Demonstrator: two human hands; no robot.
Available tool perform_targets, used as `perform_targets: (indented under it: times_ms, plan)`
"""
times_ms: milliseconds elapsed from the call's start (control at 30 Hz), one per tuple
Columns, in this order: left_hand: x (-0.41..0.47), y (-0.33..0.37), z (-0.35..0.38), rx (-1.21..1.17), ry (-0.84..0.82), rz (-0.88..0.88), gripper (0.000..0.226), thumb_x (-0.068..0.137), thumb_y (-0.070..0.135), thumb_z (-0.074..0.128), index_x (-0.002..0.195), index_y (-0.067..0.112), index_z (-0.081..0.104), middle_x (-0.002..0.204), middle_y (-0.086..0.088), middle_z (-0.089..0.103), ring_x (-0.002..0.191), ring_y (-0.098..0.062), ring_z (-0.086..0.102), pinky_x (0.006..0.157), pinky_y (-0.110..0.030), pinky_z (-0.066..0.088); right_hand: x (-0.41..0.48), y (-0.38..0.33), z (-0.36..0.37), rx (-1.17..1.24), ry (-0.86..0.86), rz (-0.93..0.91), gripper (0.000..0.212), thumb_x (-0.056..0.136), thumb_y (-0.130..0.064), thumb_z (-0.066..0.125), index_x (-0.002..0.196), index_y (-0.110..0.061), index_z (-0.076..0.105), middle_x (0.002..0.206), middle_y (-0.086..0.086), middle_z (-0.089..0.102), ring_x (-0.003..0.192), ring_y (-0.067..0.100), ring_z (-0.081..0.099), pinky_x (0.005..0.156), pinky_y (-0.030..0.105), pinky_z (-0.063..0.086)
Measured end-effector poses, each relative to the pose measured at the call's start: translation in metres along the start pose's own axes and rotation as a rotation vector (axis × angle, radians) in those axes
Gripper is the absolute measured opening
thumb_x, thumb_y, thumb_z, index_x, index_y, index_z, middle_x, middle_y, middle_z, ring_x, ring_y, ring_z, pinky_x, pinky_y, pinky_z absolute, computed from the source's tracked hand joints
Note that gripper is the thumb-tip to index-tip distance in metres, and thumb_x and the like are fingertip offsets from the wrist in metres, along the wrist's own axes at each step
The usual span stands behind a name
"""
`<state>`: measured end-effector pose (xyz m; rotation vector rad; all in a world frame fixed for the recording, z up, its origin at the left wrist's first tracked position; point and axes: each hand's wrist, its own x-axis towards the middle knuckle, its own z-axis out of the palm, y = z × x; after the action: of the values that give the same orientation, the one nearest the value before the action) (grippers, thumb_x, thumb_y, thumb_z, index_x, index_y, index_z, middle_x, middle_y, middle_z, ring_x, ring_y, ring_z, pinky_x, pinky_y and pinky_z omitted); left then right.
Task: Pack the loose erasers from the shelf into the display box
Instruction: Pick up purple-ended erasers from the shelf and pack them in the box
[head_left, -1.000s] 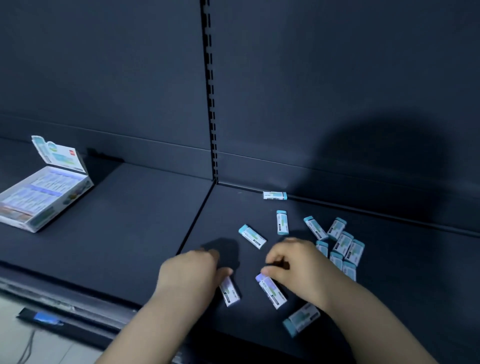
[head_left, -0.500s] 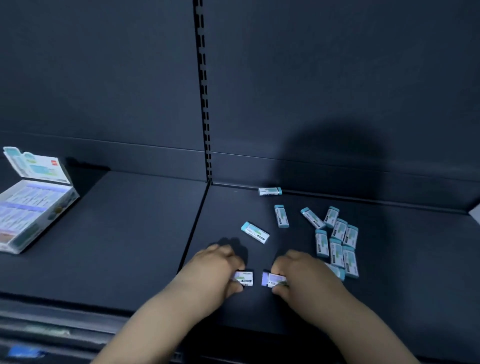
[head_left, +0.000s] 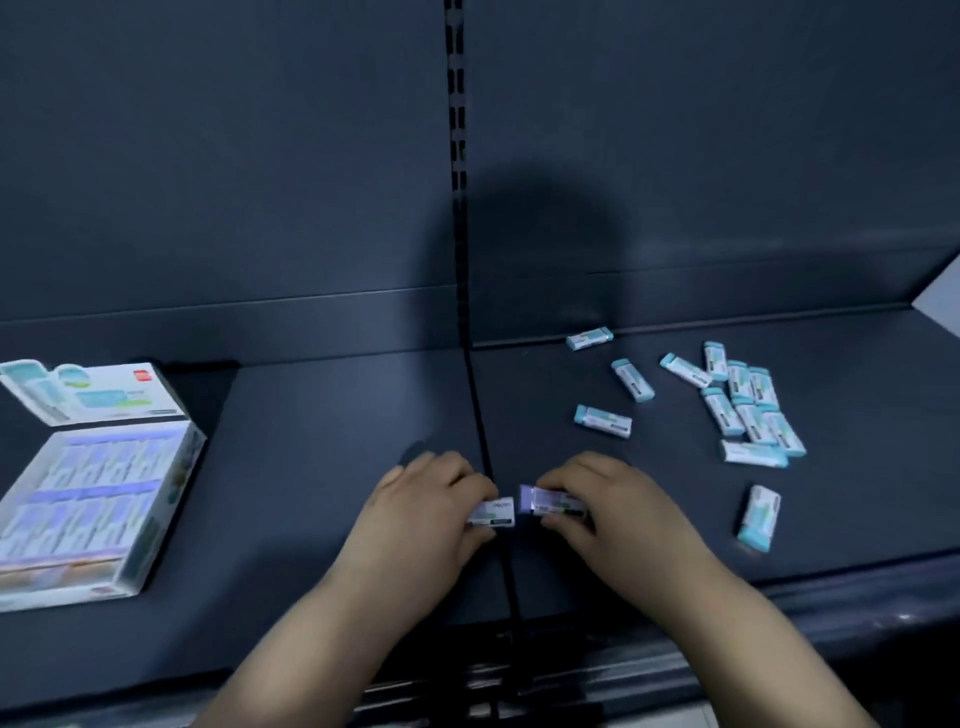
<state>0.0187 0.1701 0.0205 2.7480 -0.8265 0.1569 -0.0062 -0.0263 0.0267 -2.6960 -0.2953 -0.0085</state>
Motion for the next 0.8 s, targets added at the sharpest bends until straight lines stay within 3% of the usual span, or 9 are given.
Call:
perform_targets:
  times_ms: [233, 400, 533, 633, 800]
  plan:
    - [-0.032, -0.017, -0.012, -0.035, 0.062, -0.014, 0.034, 0.055, 0.034, 0.085, 0.084, 0.031, 0.066, 0.077, 0.013, 0.058, 0.068, -0.01, 0.059, 0.061, -0.025, 0.045, -0.007, -0.036, 0.011, 0.02, 0.048, -0.018, 0.027, 0.076, -0.035, 0.056, 0.101, -0.029, 0.063, 0.099, -0.01, 0.061, 0.093, 0.016, 0.058, 0.081, 0.038, 0.049]
    - [-0.05, -0.018, -0.019, -0.022, 0.13, -0.107, 0.039, 0.049, 0.032, 0.089, 0.082, 0.028, 0.069, 0.075, 0.01, 0.059, 0.066, -0.014, 0.061, 0.058, -0.026, 0.045, -0.004, -0.046, 0.015, 0.013, 0.044, -0.128, 0.027, 0.074, -0.026, 0.068, 0.1, -0.028, 0.064, 0.097, -0.012, 0.061, 0.09, 0.013, 0.058, 0.079, 0.034, 0.05]
    - [-0.071, -0.024, -0.031, 0.031, 0.164, -0.136, 0.025, 0.065, 0.041, 0.066, 0.088, 0.031, 0.066, 0.081, 0.012, 0.057, 0.074, -0.013, 0.057, 0.065, -0.024, 0.039, 0.001, -0.062, 0.016, 0.017, 0.012, -0.185, 0.029, 0.075, -0.026, 0.07, 0.102, -0.03, 0.063, 0.099, -0.014, 0.059, 0.094, 0.011, 0.057, 0.081, 0.032, 0.049]
    - [-0.09, -0.041, -0.041, 0.047, 0.21, -0.161, 0.029, 0.074, 0.045, 0.05, 0.093, 0.031, 0.066, 0.085, 0.012, 0.057, 0.08, -0.01, 0.051, 0.069, -0.024, 0.037, 0.005, -0.083, 0.021, 0.072, 0.051, -0.208, 0.029, 0.074, -0.026, 0.071, 0.101, -0.03, 0.064, 0.098, -0.015, 0.059, 0.093, 0.009, 0.057, 0.082, 0.032, 0.048]
    - [-0.124, -0.082, -0.062, 0.006, 0.281, -0.188, 0.03, 0.076, 0.042, 0.051, 0.096, 0.026, 0.068, 0.087, 0.011, 0.058, 0.081, -0.011, 0.054, 0.067, -0.03, 0.049, 0.015, -0.136, 0.043, 0.151, 0.05, -0.259, 0.028, 0.075, -0.026, 0.071, 0.102, -0.031, 0.064, 0.097, -0.022, 0.053, 0.093, 0.003, 0.053, 0.085, 0.032, 0.048]
